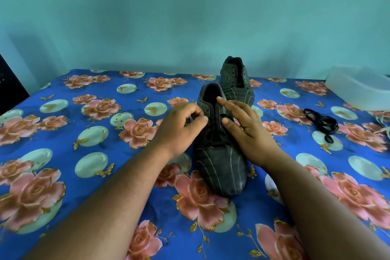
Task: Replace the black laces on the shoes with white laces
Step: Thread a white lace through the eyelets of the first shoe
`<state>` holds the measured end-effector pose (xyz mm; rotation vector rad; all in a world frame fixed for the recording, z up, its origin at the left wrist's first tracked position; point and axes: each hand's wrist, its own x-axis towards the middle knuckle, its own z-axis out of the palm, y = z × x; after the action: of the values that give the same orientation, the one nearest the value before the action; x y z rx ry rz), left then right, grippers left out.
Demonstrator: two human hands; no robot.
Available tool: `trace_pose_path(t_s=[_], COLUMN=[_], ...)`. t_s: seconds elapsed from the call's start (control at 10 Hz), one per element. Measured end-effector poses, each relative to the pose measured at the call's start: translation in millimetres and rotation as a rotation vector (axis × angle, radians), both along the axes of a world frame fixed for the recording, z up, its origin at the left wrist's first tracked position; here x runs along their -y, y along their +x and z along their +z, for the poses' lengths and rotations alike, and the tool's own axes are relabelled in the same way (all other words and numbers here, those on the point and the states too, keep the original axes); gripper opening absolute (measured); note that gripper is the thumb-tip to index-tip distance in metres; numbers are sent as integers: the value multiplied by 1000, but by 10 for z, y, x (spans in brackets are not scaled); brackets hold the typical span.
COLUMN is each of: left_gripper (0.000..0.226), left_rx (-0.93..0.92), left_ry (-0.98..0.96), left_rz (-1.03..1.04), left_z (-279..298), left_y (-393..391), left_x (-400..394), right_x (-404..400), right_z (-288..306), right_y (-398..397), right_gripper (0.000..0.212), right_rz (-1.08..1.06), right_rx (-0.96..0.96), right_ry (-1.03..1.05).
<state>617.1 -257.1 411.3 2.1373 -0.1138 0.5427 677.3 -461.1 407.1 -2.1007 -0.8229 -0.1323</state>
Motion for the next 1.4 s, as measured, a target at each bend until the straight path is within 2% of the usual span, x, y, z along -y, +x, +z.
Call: trace_pose_path(t_s=[0.2,0.3,0.5,0.6,0.7,0.8,1.0,1.1,1.2,1.3,1.4], left_gripper=[36,35,25,26,33,35,32,23,24,14,25], left_rx=[114,107,-37,-38,45,104,36,-33,-110,-66,30], left_ry=[117,104,63,-3,-24,91,101,75,49,11,-30], left_rz=[-20,-6,139,118,8,12,56,144,212,204,60], left_z=[-42,-35,-44,-31,-12,-27,-39,-22,-32,-8,14], left_y=[45,53,60,54,45,41,56,34,20,16,27], left_x=[8,3,-84,-80,-33,-2,-23,-75,-130,-94,-36], right_x=[-2,-1,6,8,15,13,5,13,13,16,20], right_z=[11,22,43,45,48,28,26,29,35,37,38], right_y=[-11,-24,-43,-43,-42,-30,-22,-33,-37,-45,-42], right_gripper=[50,50,49,49,48,49,51,50,50,50,51], right_rz=[0,0,-1,0,3,15,22,27,19,19,18], right_rx=[1,-5,-19,-21,-18,-21,-29,-30,-43,-34,-33], right_ry=[-3,-1,-10,-13,-10,7,19,19,11,9,14])
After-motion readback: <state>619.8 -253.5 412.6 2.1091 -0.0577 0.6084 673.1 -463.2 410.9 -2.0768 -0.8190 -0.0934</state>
